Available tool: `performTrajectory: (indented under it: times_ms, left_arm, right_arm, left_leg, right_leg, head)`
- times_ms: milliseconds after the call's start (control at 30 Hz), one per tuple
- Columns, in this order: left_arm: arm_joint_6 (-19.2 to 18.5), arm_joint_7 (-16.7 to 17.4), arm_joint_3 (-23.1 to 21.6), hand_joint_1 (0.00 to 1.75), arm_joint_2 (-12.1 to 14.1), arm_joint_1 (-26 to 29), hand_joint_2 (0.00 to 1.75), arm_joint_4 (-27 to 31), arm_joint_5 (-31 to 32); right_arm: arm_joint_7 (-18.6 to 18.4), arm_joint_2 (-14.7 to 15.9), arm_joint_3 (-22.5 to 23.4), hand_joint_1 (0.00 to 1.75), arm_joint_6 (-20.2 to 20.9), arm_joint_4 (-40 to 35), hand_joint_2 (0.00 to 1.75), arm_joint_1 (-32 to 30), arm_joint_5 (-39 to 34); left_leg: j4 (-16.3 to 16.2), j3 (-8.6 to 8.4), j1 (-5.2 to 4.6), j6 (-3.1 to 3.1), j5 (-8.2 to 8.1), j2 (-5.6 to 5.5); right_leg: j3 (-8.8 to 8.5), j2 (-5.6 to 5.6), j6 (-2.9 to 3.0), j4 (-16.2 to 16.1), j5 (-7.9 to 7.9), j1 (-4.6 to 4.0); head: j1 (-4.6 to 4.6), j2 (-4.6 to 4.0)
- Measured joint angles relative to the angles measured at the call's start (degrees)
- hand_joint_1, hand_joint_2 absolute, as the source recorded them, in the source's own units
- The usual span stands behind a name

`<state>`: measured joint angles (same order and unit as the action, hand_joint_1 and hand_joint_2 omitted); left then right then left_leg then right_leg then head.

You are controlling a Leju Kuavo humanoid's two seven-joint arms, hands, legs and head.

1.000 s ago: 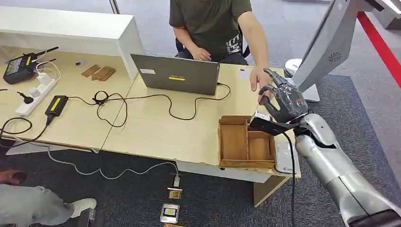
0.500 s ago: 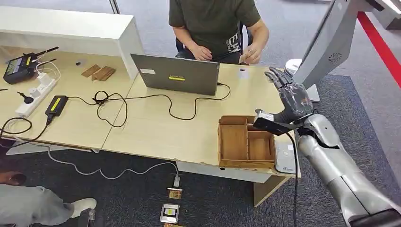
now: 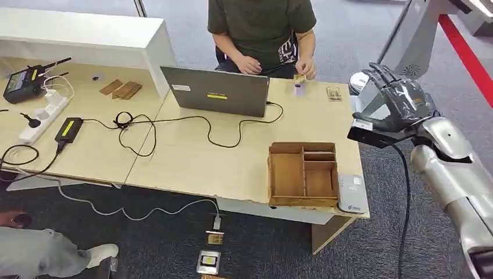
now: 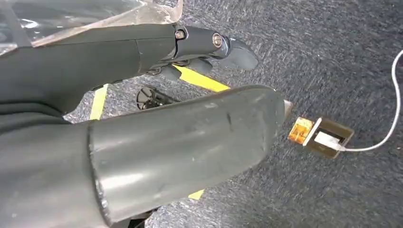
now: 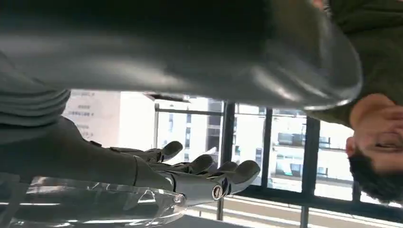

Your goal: Pass the card to the sensor for recognition and then transmit it.

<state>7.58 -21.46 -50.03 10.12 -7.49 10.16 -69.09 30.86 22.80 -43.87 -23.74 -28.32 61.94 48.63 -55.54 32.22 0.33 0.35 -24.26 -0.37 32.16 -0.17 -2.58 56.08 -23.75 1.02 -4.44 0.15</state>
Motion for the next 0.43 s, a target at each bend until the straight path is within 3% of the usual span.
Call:
performTrajectory:
  times_ms: [200, 333, 433]
  left_arm:
    - [0.0, 0.0, 0.0, 0.00, 0.0, -0.2, 0.00, 0.0, 0.0]
    - [0.0, 0.0, 0.0, 0.00, 0.0, -0.1, 0.00, 0.0, -0.2]
    - [0.3, 0.0, 0.0, 0.00, 0.0, 0.1, 0.00, 0.0, -1.0]
  right_arm:
    - [-1.2, 1.0, -0.1, 0.00, 1.0, 1.5, 0.00, 0.5, 1.5]
    - [-6.3, 3.2, -0.9, 0.00, 1.4, 3.0, 0.00, 1.3, 8.8]
    - [-11.2, 6.0, -1.6, 0.00, 5.5, 5.1, 0.00, 2.3, 12.3]
  left_leg:
    - [0.0, -0.03, -0.02, 0.00, 0.01, 0.00]
    - [0.0, 0.00, -0.01, 0.00, 0.01, -0.02]
    - [0.0, 0.03, -0.01, 0.01, 0.00, -0.03]
  right_leg:
    - [0.01, -0.02, 0.00, 0.0, 0.00, -0.02]
    - [0.01, -0.04, 0.00, 0.0, 0.00, -0.01]
    - [0.00, -0.06, -0.01, 0.0, 0.00, 0.02]
  head:
    - [-0.02, 0.00]
    - [-0.02, 0.00]
    - [-0.02, 0.00]
